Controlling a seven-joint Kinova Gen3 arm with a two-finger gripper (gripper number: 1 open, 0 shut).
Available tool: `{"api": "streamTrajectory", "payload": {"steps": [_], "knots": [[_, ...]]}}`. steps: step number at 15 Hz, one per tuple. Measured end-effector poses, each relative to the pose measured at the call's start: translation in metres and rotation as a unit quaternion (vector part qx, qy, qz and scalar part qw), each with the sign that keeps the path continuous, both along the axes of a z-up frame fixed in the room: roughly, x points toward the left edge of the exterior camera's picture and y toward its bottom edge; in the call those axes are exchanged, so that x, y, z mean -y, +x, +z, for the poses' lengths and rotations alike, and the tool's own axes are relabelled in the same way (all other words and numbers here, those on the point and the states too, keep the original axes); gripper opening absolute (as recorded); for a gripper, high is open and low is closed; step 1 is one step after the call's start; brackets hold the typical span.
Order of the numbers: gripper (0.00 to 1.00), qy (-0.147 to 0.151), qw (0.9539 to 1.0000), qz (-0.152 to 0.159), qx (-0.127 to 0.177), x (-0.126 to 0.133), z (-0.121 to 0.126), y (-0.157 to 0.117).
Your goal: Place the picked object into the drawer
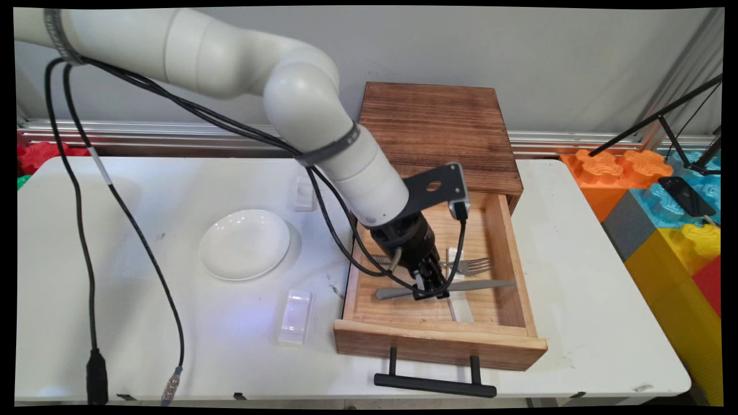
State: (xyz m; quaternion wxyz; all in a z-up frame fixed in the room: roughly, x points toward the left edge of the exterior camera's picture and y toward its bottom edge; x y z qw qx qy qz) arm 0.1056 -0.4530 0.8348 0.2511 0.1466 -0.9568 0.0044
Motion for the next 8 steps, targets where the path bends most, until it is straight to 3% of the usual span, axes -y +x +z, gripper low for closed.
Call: {"api": "streamTrajectory", "payload": {"steps": [8], "knots": [[0.0, 0.019, 0.9997, 0.009, 0.01, 0.006, -0.032, -0.003]]}}
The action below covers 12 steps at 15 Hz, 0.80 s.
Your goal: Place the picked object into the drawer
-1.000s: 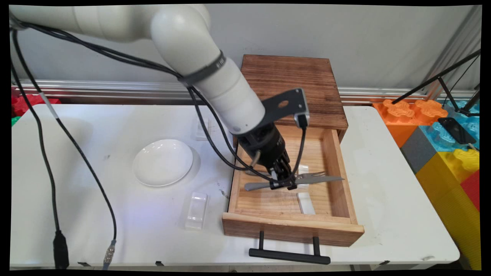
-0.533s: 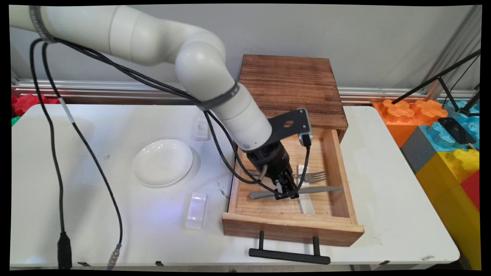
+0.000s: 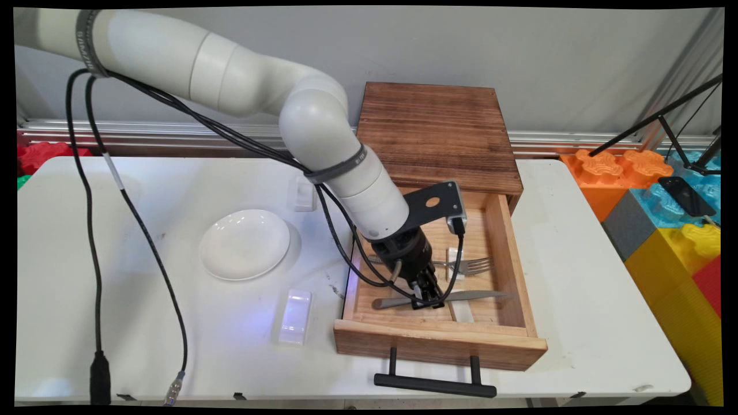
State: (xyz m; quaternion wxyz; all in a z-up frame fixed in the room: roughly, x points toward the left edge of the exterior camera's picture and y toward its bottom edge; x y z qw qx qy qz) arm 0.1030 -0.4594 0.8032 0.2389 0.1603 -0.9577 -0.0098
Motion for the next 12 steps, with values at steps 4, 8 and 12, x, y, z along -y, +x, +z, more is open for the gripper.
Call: {"api": "streamTrajectory", "payload": {"steps": [4, 8, 12], "knots": [[0.0, 0.012, 0.9999, 0.007, 0.0, 0.003, -0.01, -0.002], [1.0, 0.019, 0.9998, 0.01, -0.001, 0.006, -0.014, -0.001], [1.0, 0.02, 0.9997, 0.012, -0.003, 0.009, -0.014, 0.001]]}}
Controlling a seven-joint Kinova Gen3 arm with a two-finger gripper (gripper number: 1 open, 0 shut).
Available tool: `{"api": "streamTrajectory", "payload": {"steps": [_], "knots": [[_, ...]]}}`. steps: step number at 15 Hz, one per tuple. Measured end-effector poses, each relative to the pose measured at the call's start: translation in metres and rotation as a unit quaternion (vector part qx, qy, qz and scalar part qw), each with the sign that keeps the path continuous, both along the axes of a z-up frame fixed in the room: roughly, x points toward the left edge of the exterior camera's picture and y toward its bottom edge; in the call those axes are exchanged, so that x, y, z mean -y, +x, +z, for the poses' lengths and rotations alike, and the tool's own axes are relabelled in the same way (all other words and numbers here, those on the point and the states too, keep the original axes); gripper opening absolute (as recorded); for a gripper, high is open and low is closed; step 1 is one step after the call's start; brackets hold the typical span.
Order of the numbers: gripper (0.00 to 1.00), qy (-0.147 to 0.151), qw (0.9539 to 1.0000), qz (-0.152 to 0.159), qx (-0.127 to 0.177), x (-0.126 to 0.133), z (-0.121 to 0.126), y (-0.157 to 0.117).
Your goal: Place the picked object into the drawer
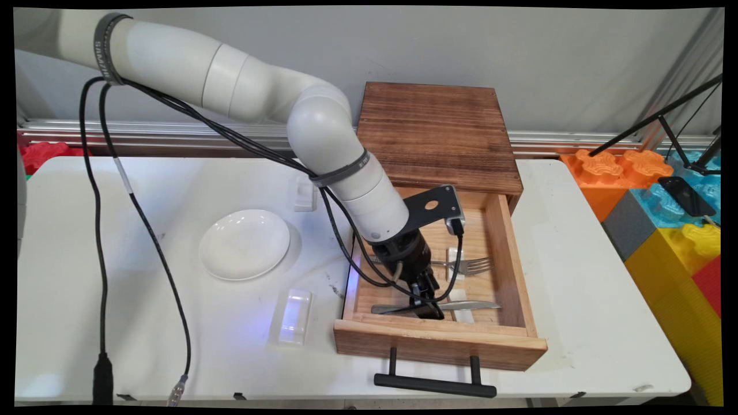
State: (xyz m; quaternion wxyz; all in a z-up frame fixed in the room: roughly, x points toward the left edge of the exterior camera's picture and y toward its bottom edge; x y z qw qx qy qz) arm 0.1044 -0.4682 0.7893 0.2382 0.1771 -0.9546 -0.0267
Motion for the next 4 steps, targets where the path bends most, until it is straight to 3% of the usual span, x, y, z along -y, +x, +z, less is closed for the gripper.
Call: {"api": "streamTrajectory", "payload": {"steps": [4], "knots": [[1.0, -0.002, 1.0, 0.001, -0.001, 0.0046, 0.0042, 0.0035]]}}
